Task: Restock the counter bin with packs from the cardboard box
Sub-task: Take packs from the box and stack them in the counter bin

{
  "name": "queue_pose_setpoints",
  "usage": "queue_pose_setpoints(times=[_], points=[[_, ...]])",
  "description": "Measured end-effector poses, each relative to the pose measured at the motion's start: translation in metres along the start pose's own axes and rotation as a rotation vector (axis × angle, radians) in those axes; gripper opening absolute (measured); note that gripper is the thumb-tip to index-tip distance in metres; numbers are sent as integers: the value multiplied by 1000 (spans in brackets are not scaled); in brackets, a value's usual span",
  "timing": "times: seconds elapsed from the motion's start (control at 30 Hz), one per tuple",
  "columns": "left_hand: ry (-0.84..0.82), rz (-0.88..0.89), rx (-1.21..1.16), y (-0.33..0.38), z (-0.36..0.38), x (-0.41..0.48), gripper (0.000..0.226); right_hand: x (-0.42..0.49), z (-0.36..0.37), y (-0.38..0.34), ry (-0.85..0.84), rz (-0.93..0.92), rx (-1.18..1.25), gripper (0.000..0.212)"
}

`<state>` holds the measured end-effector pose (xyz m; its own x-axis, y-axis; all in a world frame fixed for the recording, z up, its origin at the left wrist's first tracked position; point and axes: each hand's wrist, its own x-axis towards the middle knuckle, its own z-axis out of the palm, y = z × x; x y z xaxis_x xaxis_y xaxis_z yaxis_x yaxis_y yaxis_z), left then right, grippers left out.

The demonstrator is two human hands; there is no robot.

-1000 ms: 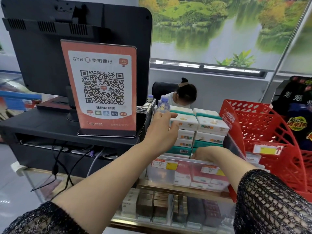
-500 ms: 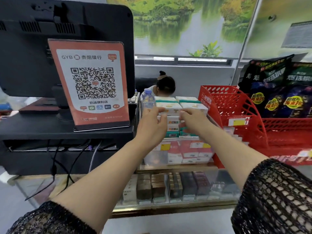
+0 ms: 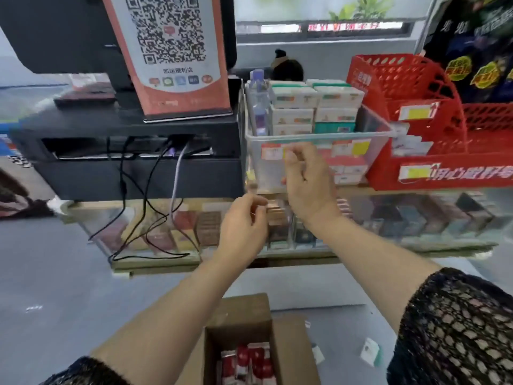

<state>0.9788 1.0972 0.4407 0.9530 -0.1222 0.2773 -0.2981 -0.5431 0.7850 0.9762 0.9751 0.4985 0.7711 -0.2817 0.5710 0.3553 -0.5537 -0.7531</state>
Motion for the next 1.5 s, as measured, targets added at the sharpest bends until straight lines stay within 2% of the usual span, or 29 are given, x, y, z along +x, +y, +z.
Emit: queue_pose_setpoints(times=[0.1,0.27,0.37,0.43,0.53,0.7,0.8,0.9,1.0,1.17,1.33,1.4,1.5], points=[[-4,-118,18,-59,31,-42,16,-56,18,40,-101,19,-37,22],[-70,-297,81,-174,92,-106,14,-164,56,128,-385,239,-73,7],[-170,-413,200,-245,126,-138,10,-227,84,181,-497,325,-77,13],[-240,-464,284,-291,147,-155,17,-264,104,215,-562,376,-106,19],[-347,-605,319,-361,183,-174,26,-314,138,268,-549,510,-30,21],[-406,-855,253,-464,242,-190,29,-370,193,348,-584,684,-45,19],[-415,-930,225,-518,274,-193,29,-393,217,387,-626,756,-68,18],[-500,-961,229,-563,306,-197,30,-411,239,422,-629,841,-88,23],[-520,-1030,163,-597,328,-199,32,-423,257,448,-622,913,-112,23],[-638,-1012,123,-628,360,-202,30,-433,278,479,-605,990,-142,25],[-695,-1044,33,-646,377,-203,28,-443,285,494,-601,983,-211,17],[-745,-1050,-1,-650,379,-204,32,-445,287,496,-624,968,-228,22],[-700,-1087,-57,-660,381,-202,32,-444,289,496,-637,986,-196,25]])
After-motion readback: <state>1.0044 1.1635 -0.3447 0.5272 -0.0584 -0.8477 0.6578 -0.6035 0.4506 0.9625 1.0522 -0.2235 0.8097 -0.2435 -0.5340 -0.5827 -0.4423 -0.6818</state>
